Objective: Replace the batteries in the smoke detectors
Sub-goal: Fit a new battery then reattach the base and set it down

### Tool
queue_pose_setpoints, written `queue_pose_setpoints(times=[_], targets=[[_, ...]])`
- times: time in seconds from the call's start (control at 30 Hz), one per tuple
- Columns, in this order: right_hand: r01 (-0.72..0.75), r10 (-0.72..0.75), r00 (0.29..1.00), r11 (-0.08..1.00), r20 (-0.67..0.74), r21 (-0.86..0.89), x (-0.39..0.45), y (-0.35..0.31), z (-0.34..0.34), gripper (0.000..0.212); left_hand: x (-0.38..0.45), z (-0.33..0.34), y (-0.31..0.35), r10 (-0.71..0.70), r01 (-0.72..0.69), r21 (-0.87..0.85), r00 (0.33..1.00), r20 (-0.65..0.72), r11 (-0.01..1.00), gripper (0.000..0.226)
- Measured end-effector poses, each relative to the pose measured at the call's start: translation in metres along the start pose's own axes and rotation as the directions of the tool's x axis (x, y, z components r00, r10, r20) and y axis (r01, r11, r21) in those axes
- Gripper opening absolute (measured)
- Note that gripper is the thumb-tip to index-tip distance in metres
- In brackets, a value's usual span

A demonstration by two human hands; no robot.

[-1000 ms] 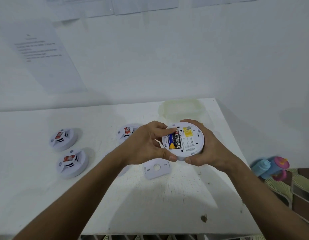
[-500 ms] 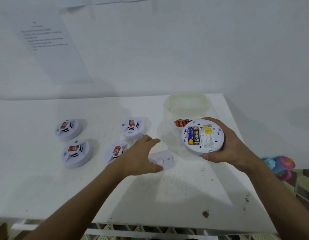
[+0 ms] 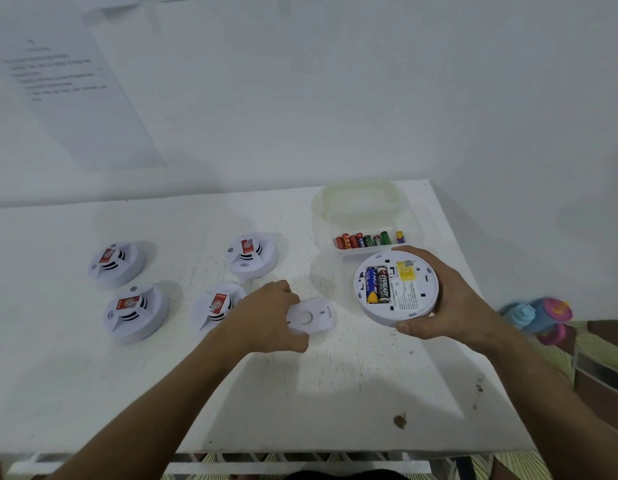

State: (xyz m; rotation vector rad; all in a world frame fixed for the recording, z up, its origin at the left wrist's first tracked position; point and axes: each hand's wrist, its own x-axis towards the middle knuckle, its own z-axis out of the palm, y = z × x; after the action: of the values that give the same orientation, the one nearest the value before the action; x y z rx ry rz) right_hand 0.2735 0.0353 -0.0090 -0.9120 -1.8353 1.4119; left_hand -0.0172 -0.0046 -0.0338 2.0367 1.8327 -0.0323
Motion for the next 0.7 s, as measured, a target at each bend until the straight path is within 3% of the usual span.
queue_pose_setpoints(times=[0.13, 0.27, 0.43, 0.7], targets=[[0.000, 0.000, 1.000, 1.000, -0.002, 0.023, 0.003, 0.000, 0.002, 0.091, -0.008, -0.024, 0.003, 0.011, -0.036, -0.142, 0.985, -0.172, 0.989, 0.038], [0.014, -0.014, 1.000, 0.999, 0.003, 0.043, 0.007, -0.005, 0.003, 0.091, -0.019, -0.066, 0.020, 0.095, -0.185, -0.187, 0.909, -0.407, 0.965, 0.045], [0.056, -0.057, 0.998, 0.997, 0.026, 0.050, 0.020, -0.015, 0.015, 0.093, -0.022, -0.089, 0.060, 0.277, -0.352, -0.184, 0.898, -0.341, 0.918, 0.045], [0.061, -0.063, 0.997, 0.996, 0.041, 0.061, 0.030, -0.016, 0.025, 0.098, -0.018, -0.094, 0.076, 0.305, -0.340, -0.111, 0.918, -0.253, 0.934, 0.063]])
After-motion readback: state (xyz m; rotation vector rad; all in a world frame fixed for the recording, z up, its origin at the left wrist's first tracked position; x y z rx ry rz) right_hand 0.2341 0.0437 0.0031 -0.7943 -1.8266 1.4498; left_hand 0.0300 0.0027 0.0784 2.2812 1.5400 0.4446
